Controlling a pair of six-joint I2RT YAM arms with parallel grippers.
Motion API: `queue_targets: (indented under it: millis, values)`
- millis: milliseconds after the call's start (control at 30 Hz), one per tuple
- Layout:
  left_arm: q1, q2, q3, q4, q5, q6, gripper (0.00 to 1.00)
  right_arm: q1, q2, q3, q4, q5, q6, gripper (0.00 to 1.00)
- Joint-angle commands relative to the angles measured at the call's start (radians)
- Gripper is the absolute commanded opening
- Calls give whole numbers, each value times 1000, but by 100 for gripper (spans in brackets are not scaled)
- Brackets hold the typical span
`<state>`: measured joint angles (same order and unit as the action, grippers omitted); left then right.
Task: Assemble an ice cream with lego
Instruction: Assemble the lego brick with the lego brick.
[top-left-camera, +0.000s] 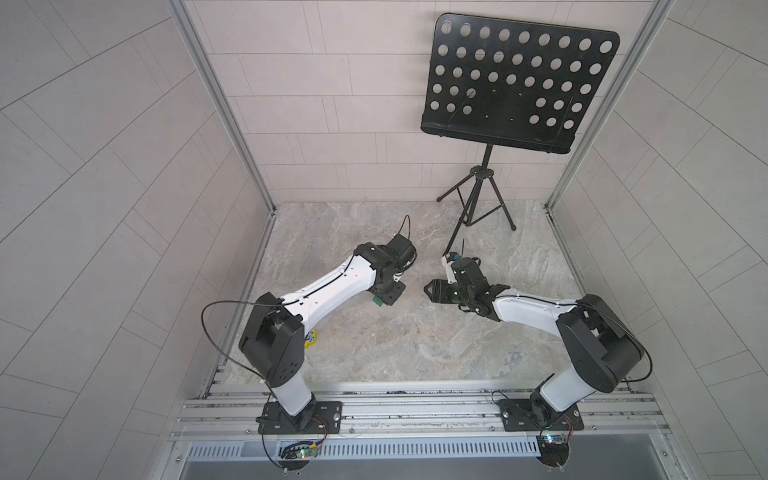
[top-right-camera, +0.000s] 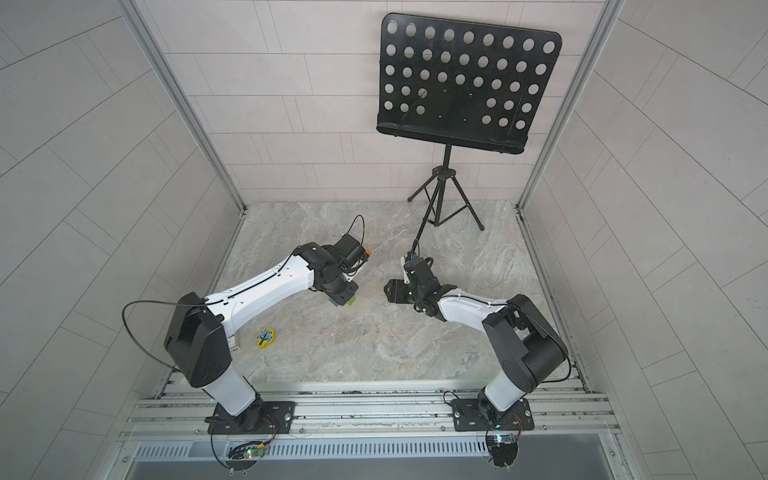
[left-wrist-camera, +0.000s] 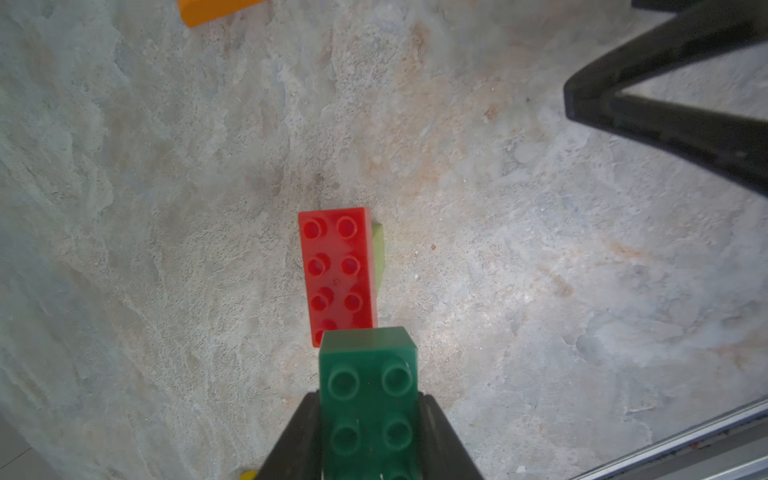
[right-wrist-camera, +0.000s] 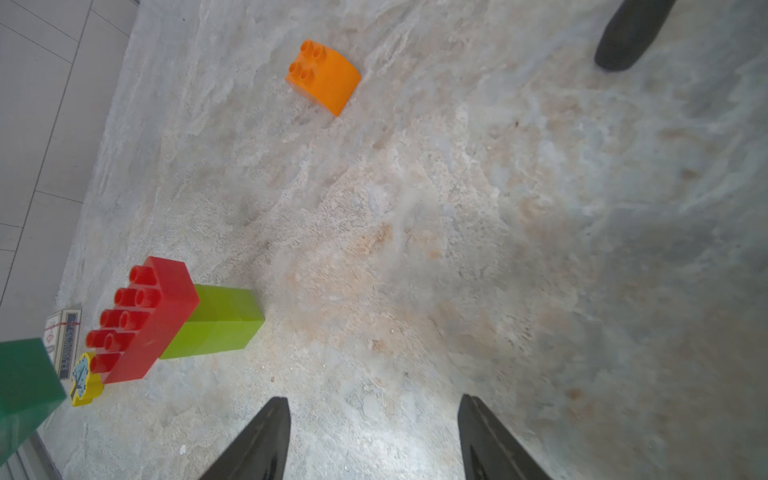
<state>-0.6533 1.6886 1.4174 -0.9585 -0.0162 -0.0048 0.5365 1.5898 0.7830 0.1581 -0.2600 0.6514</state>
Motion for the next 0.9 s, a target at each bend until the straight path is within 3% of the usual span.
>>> queue_targets:
  millis: [0,333,867]
  values:
    - [62,22,45,-17,109,21,0,2,21,-4,49,-5,3,69]
    - [88,119,86,31,242,-13,0,8,87,41,36,-61,-2,68]
    - [125,70,80,72,249,-27,0,34,128,89,-5,-83,-35,67]
